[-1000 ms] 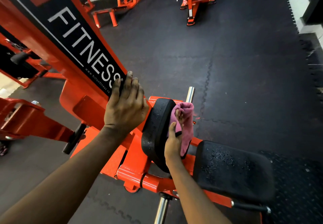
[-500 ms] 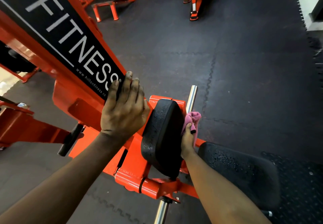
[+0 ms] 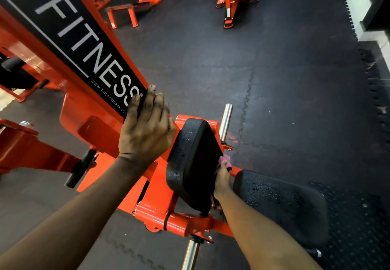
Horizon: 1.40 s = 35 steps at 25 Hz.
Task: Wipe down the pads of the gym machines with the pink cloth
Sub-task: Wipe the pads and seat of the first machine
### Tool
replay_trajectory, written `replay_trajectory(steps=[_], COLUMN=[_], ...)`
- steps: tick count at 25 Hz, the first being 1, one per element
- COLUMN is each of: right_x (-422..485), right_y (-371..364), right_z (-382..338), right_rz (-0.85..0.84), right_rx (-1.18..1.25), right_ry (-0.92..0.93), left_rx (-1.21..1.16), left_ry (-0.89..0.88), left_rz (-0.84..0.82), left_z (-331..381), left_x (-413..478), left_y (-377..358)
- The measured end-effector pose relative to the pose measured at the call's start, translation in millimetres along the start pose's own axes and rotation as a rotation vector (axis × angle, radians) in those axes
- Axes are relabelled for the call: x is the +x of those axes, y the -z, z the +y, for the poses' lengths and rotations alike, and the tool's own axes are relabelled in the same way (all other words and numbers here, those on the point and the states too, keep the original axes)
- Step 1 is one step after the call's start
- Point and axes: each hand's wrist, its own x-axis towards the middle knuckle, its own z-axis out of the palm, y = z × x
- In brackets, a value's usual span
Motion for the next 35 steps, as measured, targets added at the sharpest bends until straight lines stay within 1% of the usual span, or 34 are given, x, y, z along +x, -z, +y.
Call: replay_trajectory(steps=[1,2,4,5,6,7,9,12,14,16,17,20,22,26,27,29,30,32,33,35], right_x=[13,11,-59,-80,-97,-116,-161,-212,-231,-242,-239,-209,-196,-165,-148,-101,-76,-59,-55,-63], right_y=[-5,-18,-52,-61,-69,-76,-93,-100,-89,-72,-63,-31,-11,11,10,7,3,-24,-40,-63], right_z=[-24,-35,-75,-81,-85,-88,-98,-101,-90,-72,-63,-37,-28,-20,-17,-16,-23,-58,-72,-94], right_rz=[-0.033,-0.05,-0.154,-0.175,-0.164,-0.193,-0.24,-0.24,-0.302,-0.307,-0.285,-0.068,0.035,0.054,0.056,0.032,0.036,0.092,0.077,0.014], right_rx=[-0.01,0.036,0.092,0.106,0.075,0.035,-0.13,-0.189,-0.205,-0.287,-0.318,-0.336,-0.393,-0.238,-0.213,-0.171,-0.123,-0.104,-0.083,-0.028], right_ry=[0.01,-0.017,-0.027,0.016,0.101,0.164,0.315,0.431,0.528,0.558,0.534,0.423,0.311,0.033,0.02,0.049,0.016,-0.054,-0.052,0.036], left_rx=[0.003,0.007,0.019,0.024,0.028,0.03,0.033,0.044,0.051,0.057,0.051,0.044,0.044,0.031,0.03,0.023,0.021,0.022,0.028,0.04], left_ry=[-0.002,0.0,0.003,-0.002,-0.005,-0.006,-0.012,-0.019,-0.021,-0.017,-0.014,-0.004,0.0,0.008,0.011,0.011,0.007,0.002,0.003,0.001], left_rz=[-0.001,0.0,-0.001,-0.009,-0.02,-0.034,-0.072,-0.138,-0.167,-0.169,-0.17,-0.169,-0.167,-0.142,-0.137,-0.114,-0.106,-0.083,-0.068,-0.043], left_z=[0,0,-1,-1,-1,-1,-2,-2,-3,-4,-4,-1,-1,-1,-1,-1,0,1,0,0], left_x=[0,1,0,0,1,2,3,4,4,5,5,4,3,2,1,1,1,0,0,0], left_y=[0,0,1,2,2,3,6,10,11,12,12,10,9,6,4,5,4,3,2,2])
